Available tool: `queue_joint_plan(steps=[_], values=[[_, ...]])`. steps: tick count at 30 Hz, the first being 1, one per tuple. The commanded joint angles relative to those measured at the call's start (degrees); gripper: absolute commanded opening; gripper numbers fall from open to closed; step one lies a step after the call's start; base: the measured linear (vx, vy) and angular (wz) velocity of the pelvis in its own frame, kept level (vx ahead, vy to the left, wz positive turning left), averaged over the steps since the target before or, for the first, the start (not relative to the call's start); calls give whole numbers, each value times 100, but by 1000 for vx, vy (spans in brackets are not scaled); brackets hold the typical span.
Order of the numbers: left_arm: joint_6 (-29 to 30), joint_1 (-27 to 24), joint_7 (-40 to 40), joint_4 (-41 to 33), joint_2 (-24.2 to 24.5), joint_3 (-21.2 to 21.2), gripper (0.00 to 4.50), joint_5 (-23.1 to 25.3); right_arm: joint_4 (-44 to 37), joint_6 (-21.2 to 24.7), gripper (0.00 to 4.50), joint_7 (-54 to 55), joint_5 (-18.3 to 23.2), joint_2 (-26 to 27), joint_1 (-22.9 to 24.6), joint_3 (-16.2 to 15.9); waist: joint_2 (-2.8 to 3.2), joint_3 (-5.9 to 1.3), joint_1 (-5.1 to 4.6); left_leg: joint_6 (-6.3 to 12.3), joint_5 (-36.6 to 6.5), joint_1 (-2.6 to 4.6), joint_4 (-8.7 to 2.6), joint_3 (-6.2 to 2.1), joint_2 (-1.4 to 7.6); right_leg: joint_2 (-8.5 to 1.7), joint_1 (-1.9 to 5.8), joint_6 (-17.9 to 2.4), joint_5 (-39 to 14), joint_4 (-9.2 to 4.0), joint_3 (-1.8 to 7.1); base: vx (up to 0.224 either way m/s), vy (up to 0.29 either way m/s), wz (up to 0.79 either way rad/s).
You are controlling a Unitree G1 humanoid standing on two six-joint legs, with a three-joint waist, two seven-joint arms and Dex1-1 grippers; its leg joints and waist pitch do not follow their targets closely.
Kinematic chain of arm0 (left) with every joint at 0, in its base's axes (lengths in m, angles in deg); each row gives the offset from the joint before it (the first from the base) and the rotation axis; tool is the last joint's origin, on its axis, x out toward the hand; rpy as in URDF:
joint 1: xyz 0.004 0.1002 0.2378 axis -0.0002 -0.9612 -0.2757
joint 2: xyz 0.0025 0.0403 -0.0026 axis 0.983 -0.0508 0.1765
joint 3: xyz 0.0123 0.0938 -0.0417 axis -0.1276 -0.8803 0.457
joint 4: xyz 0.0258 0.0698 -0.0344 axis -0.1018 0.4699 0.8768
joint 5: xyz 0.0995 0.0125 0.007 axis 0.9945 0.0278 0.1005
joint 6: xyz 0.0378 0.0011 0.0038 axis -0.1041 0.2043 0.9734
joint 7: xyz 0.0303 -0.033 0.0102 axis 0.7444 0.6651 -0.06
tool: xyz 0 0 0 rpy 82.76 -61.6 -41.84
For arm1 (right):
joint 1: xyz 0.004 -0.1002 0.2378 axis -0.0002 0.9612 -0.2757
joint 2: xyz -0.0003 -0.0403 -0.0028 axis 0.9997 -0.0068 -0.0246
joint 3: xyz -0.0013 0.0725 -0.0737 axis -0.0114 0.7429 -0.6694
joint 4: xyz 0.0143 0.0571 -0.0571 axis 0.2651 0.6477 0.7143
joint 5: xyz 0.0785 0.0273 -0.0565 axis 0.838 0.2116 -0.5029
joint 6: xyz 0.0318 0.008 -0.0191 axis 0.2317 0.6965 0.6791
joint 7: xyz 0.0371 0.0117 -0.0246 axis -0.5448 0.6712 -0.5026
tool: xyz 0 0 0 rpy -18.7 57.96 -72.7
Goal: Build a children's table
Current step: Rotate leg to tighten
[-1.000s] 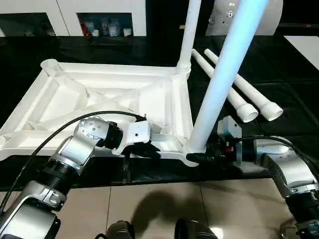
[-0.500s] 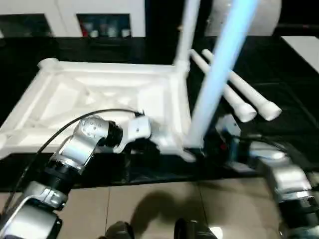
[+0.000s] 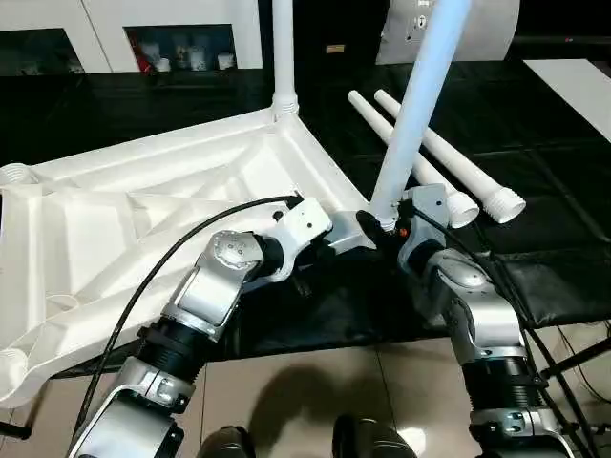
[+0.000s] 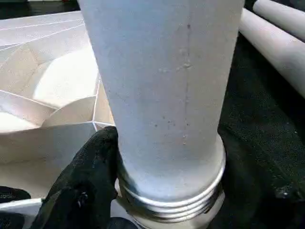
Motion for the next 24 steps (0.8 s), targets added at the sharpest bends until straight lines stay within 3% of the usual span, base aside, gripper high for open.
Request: queue_joint_plan(steps=[1, 3, 7, 8, 9, 11, 12, 13, 14, 16, 17, 18, 19, 22, 23, 24], values=[[-328, 212, -373, -173, -250, -93, 0, -53, -36, 65, 343, -458, 344, 464, 9, -661, -22, -668, 25, 532, -653, 26, -311, -14, 148, -438, 430, -917, -1703, -380, 299, 0, 0, 0], [-326, 170, -343, -214, -196, -101, 0, -47, -56, 60, 378, -406, 299, 417, 40, -628, -16, -666, 24, 517, -684, 34, -311, -14, 152, -440, 421, -924, -1719, -383, 301, 0, 0, 0], [-608, 132, -251, -22, -71, -68, 0, -46, -185, -112, 398, -316, 104, 138, 231, -489, -17, -688, 29, 508, -654, 37, -304, -6, 150, -441, 422, -952, -1611, -372, 314, 0, 0, 0], [-745, 170, -268, 129, -50, -58, 0, -17, -263, -128, 423, -284, 129, 71, 327, -370, -76, -698, 35, 529, -607, 29, -304, 0, 150, -440, 436, -933, -1565, -357, 322, 0, 0, 0], [-857, 222, -286, 264, -40, -44, 0, 1, -322, -103, 433, -257, 175, 45, 390, -282, -92, -706, 32, 544, -577, 25, -303, 5, 146, -435, 438, -925, -1548, -353, 325, 0, 0, 0], [-1138, 361, -314, 561, -1, -17, 0, 53, -480, -71, 444, -225, 254, -19, 543, -112, -58, -695, 28, 550, -724, 41, -304, 9, 133, -440, 422, -810, -1872, -403, 312, 0, 0, 0], [-1301, 457, -335, 760, 16, 20, 0, 64, -606, -55, 444, -239, 314, -59, 654, -22, -66, -680, 27, 547, -868, 49, -301, 25, 95, -413, 408, -631, -2219, -483, 296, 0, 0, 0], [-1320, 467, -337, 781, 18, 23, 0, 64, -622, -54, 444, -242, 320, -64, 669, -13, -66, -680, 27, 547, -868, 49, -301, 25, 95, -413, 408, -631, -2219, -483, 296, 0, 0, 0], [-1772, 670, -385, 1175, 71, 30, 0, 107, -913, -52, 444, -295, 473, -102, 886, 144, -56, -695, 30, 494, -1044, 52, -296, 22, 73, -409, 400, -355, -2719, -555, 265, 0, 0, 0], [-1861, 701, -392, 1234, 83, 22, 0, 119, -961, -58, 444, -301, 498, -102, 920, 166, -56, -703, 29, 468, -1076, 71, -303, 5, 93, -423, 378, -322, -2844, -562, 254, 0, 0, 0], [-2130, 814, -346, 1471, 93, 23, 0, 95, -1152, -49, 444, -384, 620, -117, 1042, 176, -55, -703, 13, 449, -1082, 40, -297, 0, 79, -419, 394, -280, -2914, -579, 238, 0, 0, 0], [-2330, 899, -335, 1667, 92, 25, 0, 89, -1261, -40, 444, -388, 650, -121, 1113, 176, -31, -714, 34, 455, -1105, 66, -292, 4, 70, -409, 365, -204, -2984, -601, 237, 0, 0, 0], [-2459, 1009, -398, 1885, 90, 27, 0, 119, -1370, -41, 444, -402, 665, -130, 1187, 164, -34, -720, 26, 449, -1148, 84, -287, 10, 74, -405, 350, -204, -3007, -608, 238, 0, 0, 0], [-2847, 1316, -609, 2517, 49, 50, 0, 170, -1530, -10, 444, -364, 701, -150, 1299, 156, -67, -732, 35, 472, -1098, 50, -278, 14, 38, -398, 362, -116, -3080, -632, 215, 0, 0, 0], [-3220, 1581, -1015, 3032, 61, -6, 44, 365, -1551, 61, 450, -277, 701, -157, 1326, 185, -64, -740, 38, 468, -1134, 67, -270, 12, 32, -395, 355, -72, -3143, -640, 203, 0, 0, 0], [-3363, 1683, -1247, 3223, 86, -50, 44, 490, -1539, 60, 450, -262, 706, -157, 1324, 180, -64, -740, 38, 468, -1134, 67, -270, 12, 32, -395, 355, -72, -3143, -640, 203, 0, 0, 0]])
